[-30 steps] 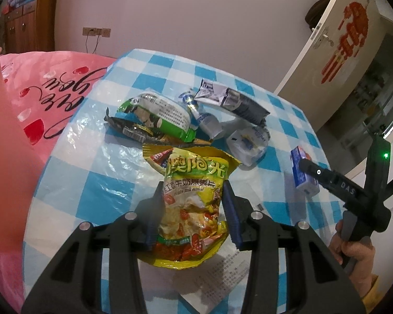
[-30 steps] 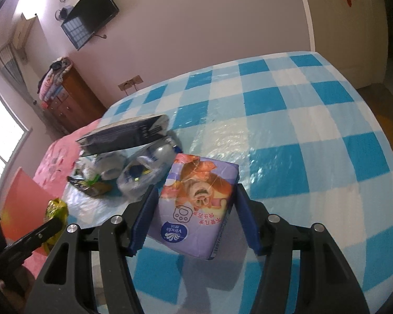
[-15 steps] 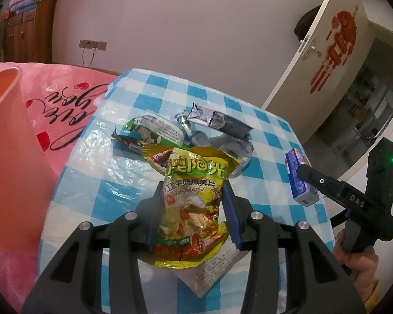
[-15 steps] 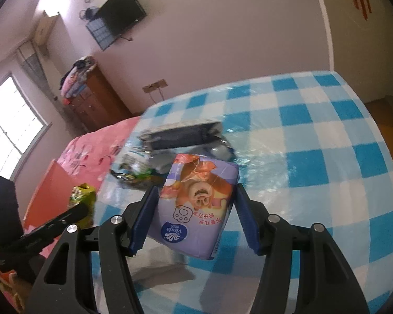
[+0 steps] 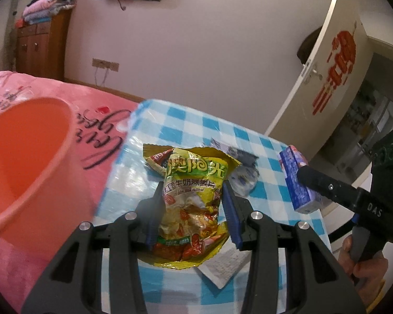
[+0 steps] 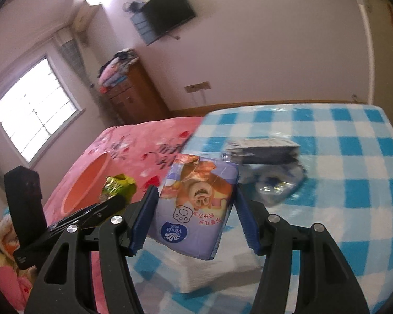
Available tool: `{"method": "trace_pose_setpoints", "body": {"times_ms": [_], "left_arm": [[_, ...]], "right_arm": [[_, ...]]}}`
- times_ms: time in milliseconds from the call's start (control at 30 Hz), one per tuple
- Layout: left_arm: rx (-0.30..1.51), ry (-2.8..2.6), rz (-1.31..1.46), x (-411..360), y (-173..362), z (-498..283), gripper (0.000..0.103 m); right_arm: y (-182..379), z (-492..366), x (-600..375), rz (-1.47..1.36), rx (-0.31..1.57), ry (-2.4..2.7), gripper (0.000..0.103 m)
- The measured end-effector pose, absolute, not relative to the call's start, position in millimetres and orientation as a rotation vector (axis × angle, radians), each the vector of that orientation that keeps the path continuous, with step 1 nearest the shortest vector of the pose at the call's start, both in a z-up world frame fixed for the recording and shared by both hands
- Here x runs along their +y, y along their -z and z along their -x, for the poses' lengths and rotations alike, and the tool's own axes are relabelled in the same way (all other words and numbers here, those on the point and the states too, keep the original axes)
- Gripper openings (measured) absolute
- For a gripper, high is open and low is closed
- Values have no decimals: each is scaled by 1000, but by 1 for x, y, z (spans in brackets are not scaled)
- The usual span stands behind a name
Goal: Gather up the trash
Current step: 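Lift the yellow snack bag and wipes pack and carry them over the orange bucket, then open both tools to drop the snack bag and wipes pack into the bucket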
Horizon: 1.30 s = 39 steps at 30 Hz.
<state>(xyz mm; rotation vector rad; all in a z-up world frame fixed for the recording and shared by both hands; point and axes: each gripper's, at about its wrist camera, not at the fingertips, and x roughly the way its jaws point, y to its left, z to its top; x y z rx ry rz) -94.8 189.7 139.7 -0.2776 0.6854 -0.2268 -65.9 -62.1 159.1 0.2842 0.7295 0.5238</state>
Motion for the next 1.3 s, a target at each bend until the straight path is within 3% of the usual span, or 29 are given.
{"method": "trace_pose_setpoints", "body": {"times_ms": [467, 967, 1000, 1067, 1100, 1300], "left_arm": [[559, -4, 345, 302, -179, 125, 44], [594, -130, 442, 369, -151, 119, 44], [598, -140, 448, 371, -149, 117, 46], [598, -163, 453, 374, -147, 117, 71], [593, -176, 452, 374, -148, 119, 76], [571, -196, 430, 371, -152, 126, 81]], "right_arm": [[-202, 59, 68, -173, 715, -799, 60], [-199, 36, 182, -82, 749, -944, 64], [-195, 33, 187, -84, 758, -954, 67], [-192, 28, 185, -104, 756, -929, 84], [-191, 27, 180, -124, 750, -918, 84], [-192, 27, 144, -221, 714, -880, 90]]}}
